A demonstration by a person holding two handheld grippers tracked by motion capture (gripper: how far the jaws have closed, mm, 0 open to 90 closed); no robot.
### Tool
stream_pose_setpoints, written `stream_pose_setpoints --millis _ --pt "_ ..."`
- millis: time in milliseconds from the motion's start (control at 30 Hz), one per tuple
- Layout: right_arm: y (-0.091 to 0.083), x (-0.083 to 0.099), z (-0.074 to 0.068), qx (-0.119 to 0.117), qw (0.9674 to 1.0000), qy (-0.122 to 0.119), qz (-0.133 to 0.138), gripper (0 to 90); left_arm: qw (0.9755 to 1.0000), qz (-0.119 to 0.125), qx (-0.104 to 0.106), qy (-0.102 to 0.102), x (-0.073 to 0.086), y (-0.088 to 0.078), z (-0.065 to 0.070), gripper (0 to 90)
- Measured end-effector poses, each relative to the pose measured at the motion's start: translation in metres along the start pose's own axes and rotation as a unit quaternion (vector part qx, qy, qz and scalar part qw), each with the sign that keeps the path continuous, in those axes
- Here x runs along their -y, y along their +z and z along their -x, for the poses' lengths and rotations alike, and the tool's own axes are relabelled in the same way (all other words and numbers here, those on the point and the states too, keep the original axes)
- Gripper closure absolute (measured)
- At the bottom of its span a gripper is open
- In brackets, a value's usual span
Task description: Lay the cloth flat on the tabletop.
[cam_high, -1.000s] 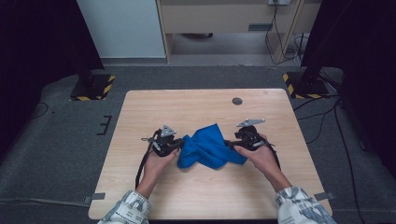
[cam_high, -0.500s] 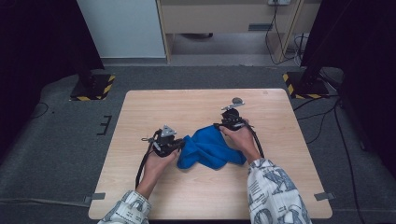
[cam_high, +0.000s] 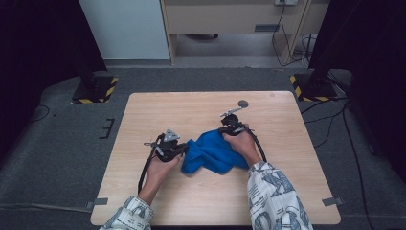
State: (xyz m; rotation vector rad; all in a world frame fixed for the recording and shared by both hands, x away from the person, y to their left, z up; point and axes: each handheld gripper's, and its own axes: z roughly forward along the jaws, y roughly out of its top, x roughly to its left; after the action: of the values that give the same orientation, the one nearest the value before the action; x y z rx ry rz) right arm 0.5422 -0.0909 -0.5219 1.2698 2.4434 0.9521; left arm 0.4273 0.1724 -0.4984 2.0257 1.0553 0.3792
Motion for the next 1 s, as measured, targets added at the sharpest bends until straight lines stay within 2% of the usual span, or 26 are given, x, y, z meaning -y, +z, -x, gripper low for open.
stream_pose_setpoints --millis 67,133,200,233,333,367,433,467,567,667,800,967,1000 --pt "-0.001 0.001 -0.001 0.0 1.0 0.0 0.001 89.0 1.0 0.001 -0.002 -0.002 0.0 -0.001 -0.001 81.9" --pt "-0.009 0.005 0.0 0.008 1.0 0.003 0.004 89.5 1.0 0.004 -0.003 -0.002 0.001 -0.001 -0.003 81.3" --pt "-0.013 0.007 0.001 0.01 0.9999 0.0 0.012 89.6 0.9999 0.007 -0.006 0.005 0.001 -0.002 -0.003 81.3" --pt "-0.023 0.011 0.004 0.013 0.9997 0.002 0.02 89.7 0.9998 0.009 -0.007 0.014 0.001 -0.001 -0.002 81.1" --pt "-0.03 0.016 0.006 0.011 0.9995 0.003 0.029 89.7 0.9998 0.009 -0.006 0.014 0.0 0.004 -0.003 80.5" --pt "-0.038 0.024 0.009 0.01 0.9993 0.008 0.035 89.7 0.9999 0.01 -0.005 0.011 0.0 0.006 -0.003 79.0" --pt "-0.042 0.029 0.011 0.01 0.9992 0.012 0.036 89.7 0.9998 0.02 0.003 0.001 0.001 0.009 -0.003 78.1" --pt "-0.05 0.04 0.015 0.01 0.9991 0.018 0.036 89.7 0.9997 0.022 0.004 0.003 0.001 0.01 -0.002 74.8" --pt "-0.057 0.052 0.021 0.013 0.999 0.021 0.037 89.7 0.9995 0.026 -0.005 0.015 0.002 0.009 -0.001 65.0" --pt "-0.061 0.061 0.027 0.015 0.9987 0.03 0.039 89.7 0.9992 0.037 -0.014 0.004 0.003 0.003 -0.003 59.1" --pt "-0.067 0.066 0.03 0.016 0.9985 0.027 0.045 89.6 0.9986 0.051 -0.015 0.0 0.002 -0.008 -0.004 59.3" --pt "-0.069 0.069 0.034 0.011 0.9977 0.036 0.056 89.6 0.9984 0.055 -0.005 0.013 0.004 -0.023 0.007 58.9" --pt "-0.069 0.07 0.034 0.011 0.9973 0.039 0.061 89.5 0.9981 0.059 0.0 0.019 0.005 -0.027 0.014 54.6"
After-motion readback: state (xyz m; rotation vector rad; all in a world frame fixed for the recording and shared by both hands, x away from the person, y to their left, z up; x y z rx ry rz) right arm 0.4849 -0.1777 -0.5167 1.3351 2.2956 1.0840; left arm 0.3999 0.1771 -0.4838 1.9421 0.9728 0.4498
